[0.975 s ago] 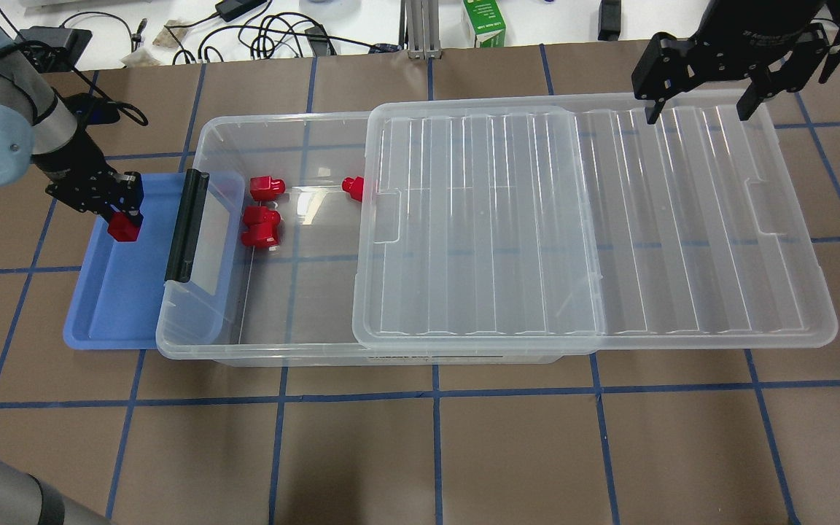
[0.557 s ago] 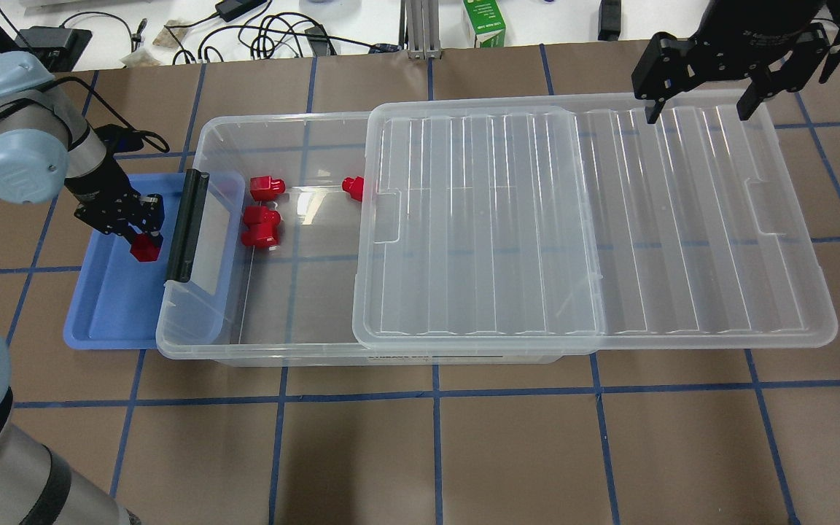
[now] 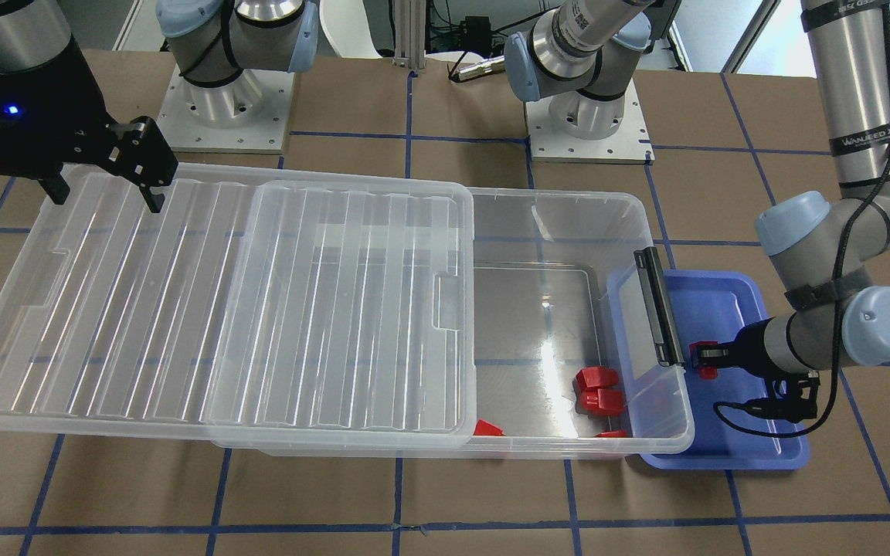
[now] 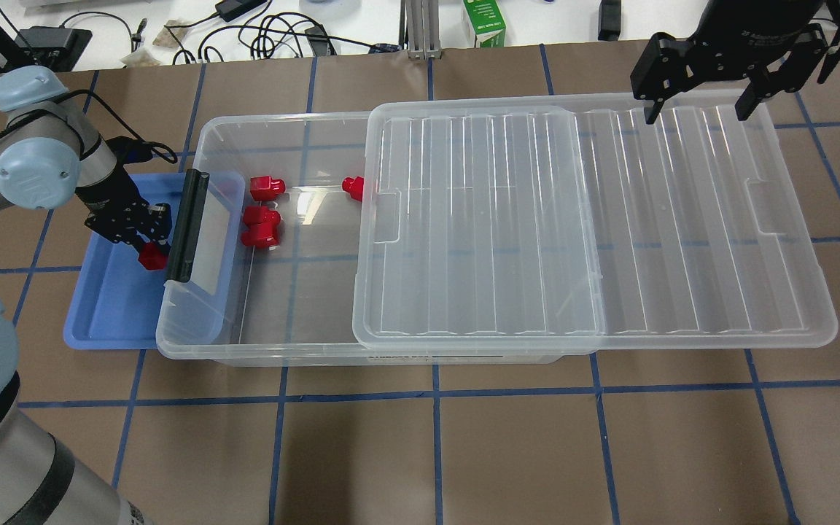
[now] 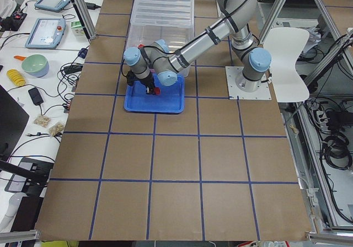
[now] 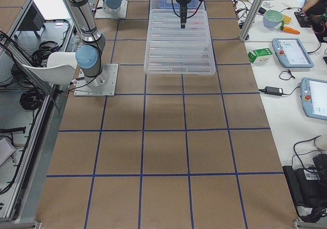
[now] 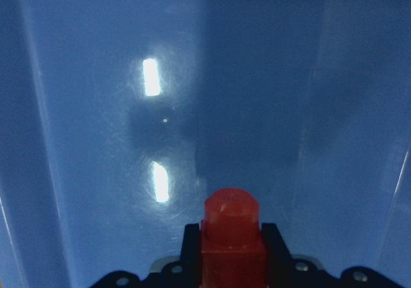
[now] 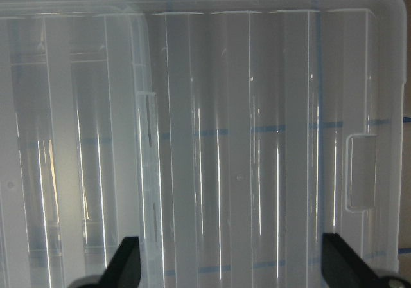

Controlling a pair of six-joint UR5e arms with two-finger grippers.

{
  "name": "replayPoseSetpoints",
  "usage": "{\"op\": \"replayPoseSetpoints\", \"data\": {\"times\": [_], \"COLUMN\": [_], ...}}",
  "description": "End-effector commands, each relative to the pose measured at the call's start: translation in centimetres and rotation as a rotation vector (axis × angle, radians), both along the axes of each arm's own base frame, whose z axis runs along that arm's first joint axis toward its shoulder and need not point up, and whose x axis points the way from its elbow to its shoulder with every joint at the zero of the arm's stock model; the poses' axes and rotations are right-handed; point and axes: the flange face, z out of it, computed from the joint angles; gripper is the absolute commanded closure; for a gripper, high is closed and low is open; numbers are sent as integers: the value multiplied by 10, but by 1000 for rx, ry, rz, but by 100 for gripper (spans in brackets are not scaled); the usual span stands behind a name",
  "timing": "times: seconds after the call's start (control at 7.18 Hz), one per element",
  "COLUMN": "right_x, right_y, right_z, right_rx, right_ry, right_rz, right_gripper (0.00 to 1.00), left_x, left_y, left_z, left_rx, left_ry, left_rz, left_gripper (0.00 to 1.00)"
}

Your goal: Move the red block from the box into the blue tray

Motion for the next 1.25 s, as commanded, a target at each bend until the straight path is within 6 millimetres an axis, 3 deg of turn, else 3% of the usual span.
{"op": "replayPoseSetpoints", "data": {"times": [0.0, 0.28, 0.42, 0.7, 0.97, 1.11], "right_x": [0, 0, 0, -1, 0, 0], "right_y": [0, 0, 1, 0, 0, 0], "right_z": [0, 1, 1, 0, 0, -1], "right_rx": [-1, -2, 0, 0, 1, 1], "right_ry": [2, 2, 3, 3, 3, 3], "right_rz": [1, 1, 1, -1, 1, 1], "right_gripper": [0, 0, 0, 0, 0, 0], "left_x": [1, 2, 2, 2, 1, -3], "left_y": [-3, -3, -3, -3, -2, 1], "left_z": [-6, -12, -12, -8, 17, 46], "left_rx": [-8, -1, -1, -4, -8, -26], "left_ry": [-2, 1, 1, -5, -10, -12], "left_rz": [-4, -4, -3, 0, -3, -6], "left_gripper": [100, 76, 38, 6, 0, 0]}}
